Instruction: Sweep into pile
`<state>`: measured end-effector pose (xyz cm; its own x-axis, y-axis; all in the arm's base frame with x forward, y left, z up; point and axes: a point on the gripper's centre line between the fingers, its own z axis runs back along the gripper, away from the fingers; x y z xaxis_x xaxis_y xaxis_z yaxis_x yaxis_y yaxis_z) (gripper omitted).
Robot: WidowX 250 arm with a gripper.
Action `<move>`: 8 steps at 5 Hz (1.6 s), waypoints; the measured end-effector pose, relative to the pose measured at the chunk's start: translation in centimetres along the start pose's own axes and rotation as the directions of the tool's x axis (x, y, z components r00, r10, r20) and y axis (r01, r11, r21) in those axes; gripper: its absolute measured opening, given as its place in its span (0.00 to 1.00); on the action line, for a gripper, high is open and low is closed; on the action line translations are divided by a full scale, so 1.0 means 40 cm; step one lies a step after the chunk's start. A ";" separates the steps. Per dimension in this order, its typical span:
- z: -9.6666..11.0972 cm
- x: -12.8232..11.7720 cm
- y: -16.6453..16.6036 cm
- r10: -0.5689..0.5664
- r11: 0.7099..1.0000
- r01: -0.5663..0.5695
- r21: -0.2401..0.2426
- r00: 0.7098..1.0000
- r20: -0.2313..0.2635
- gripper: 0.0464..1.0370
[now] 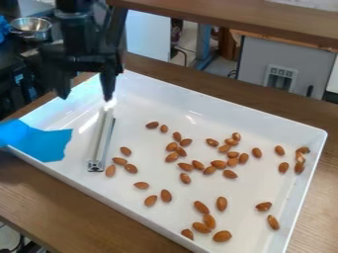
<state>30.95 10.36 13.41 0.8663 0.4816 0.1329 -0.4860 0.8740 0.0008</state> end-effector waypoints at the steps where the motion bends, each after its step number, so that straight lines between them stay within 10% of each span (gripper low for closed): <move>1: -0.013 0.000 0.001 -0.007 1.000 0.007 -0.003 1.000 0.013 0.96; 6: -0.161 -0.051 -0.073 0.035 0.999 -0.033 -0.032 0.997 0.069 0.92; 8: -0.180 -0.056 -0.083 0.032 0.999 -0.031 -0.018 0.998 0.055 0.37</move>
<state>31.45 6.86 5.99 0.8424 0.5051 0.1876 -0.5106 0.8595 -0.0213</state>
